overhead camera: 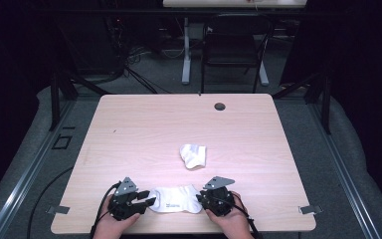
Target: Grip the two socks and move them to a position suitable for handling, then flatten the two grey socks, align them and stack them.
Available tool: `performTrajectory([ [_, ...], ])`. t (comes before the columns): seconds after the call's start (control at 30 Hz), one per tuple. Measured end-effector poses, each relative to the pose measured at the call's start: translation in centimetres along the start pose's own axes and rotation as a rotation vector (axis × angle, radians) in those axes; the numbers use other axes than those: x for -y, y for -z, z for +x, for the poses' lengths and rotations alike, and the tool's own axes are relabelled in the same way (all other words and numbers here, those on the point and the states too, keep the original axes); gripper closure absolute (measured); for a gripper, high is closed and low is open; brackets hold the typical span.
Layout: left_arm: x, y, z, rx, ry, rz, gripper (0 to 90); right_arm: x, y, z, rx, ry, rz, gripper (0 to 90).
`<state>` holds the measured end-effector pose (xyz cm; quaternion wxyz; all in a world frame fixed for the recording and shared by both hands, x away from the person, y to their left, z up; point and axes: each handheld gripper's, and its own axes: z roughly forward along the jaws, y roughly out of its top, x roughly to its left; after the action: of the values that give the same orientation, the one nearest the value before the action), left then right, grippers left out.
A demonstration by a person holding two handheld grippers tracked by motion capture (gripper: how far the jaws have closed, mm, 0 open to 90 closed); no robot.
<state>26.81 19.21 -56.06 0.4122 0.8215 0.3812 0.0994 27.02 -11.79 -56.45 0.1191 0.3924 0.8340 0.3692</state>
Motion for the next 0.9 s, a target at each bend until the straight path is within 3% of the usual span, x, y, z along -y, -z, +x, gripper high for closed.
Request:
performTrajectory([
  [0.2, -0.1, 0.7, 1.4, -0.026, 0.024, -0.044, 60.1, -1.1, 0.3, -0.7, 0.028, -0.019, -0.039, 69.3],
  [0.37, -0.2, 0.8, 2.3, -0.046, 0.032, -0.048, 60.4, -2.2, -0.2, -1.3, 0.044, -0.030, -0.052, 66.8],
  [0.53, -0.3, 0.6, 2.5, -0.065, 0.023, -0.047, 60.1, -3.7, -0.9, -1.6, 0.060, -0.023, -0.037, 66.1],
  [0.9, -0.3, 0.5, 2.8, -0.061, 0.027, -0.048, 59.1, -6.8, -2.7, -2.8, 0.095, -0.009, -0.014, 66.0],
])
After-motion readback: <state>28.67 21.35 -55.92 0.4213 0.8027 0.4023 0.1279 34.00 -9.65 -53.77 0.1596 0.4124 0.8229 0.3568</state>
